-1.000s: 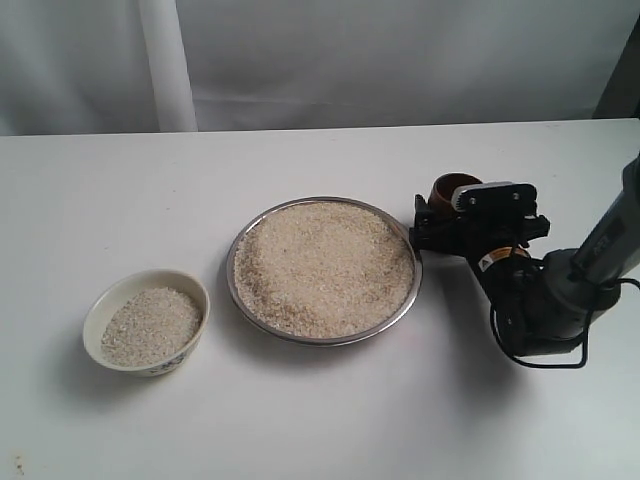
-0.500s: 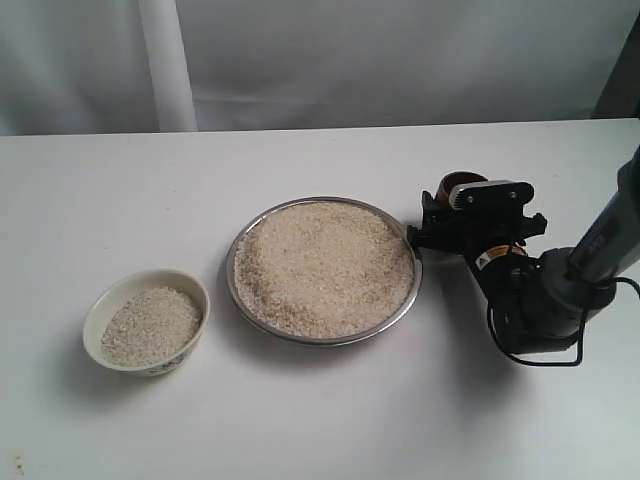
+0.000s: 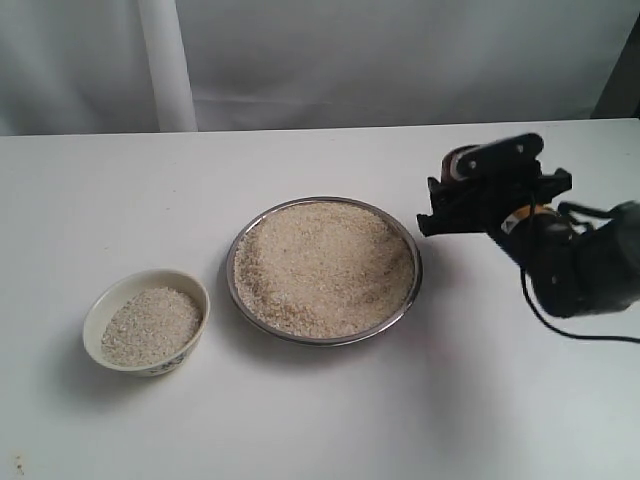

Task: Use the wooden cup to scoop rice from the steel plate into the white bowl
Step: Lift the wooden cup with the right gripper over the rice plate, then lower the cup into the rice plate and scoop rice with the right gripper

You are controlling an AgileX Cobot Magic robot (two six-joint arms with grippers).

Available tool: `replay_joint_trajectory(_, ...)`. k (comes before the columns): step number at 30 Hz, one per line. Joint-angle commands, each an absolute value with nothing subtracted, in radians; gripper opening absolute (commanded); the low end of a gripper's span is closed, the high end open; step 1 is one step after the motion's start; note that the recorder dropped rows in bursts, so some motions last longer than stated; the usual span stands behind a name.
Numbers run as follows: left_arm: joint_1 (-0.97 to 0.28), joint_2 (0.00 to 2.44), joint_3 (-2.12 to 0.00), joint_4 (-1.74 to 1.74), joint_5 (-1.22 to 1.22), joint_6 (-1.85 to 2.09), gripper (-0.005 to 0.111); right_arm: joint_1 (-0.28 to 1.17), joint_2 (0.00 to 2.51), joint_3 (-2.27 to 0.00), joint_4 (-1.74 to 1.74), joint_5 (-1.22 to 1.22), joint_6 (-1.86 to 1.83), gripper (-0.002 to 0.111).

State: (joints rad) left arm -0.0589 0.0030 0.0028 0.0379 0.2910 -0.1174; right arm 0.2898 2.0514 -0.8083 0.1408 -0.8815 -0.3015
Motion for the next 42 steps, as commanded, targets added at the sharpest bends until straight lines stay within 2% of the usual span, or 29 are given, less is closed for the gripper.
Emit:
replay_joint_trajectory(1, -0.063, 0.0, 0.0, 0.033, 0.285, -0.121, 0.0, 0.308, 1.801, -0.863, 0.033, -0.467, -0.406, 0.0)
replay_joint_trajectory(5, -0.063, 0.0, 0.0, 0.033, 0.285, -0.124, 0.0, 0.381, 1.68, -0.998, -0.067, -0.043, -0.534, 0.0)
replay_joint_trajectory(8, -0.063, 0.0, 0.0, 0.033, 0.285, -0.124, 0.0, 0.447, 1.68, -1.08, -0.199, 0.176, -0.539, 0.0)
replay_joint_trajectory(18, -0.063, 0.0, 0.0, 0.033, 0.285, -0.119, 0.0, 0.659, 1.788, -1.325, -0.686, 0.619, -0.528, 0.0)
replay_joint_trajectory(29, -0.063, 0.0, 0.0, 0.033, 0.285, -0.121, 0.0, 0.735, 2.015, -1.514, -1.065, 0.8, -0.523, 0.0)
replay_joint_trajectory(36, -0.063, 0.0, 0.0, 0.033, 0.285, -0.121, 0.0, 0.744, 2.154, -1.526, -1.257, 0.86, -0.523, 0.0)
replay_joint_trajectory(42, -0.063, 0.0, 0.0, 0.033, 0.285, -0.12, 0.0, 0.744, 2.228, -1.526, -1.272, 0.875, -0.517, 0.0)
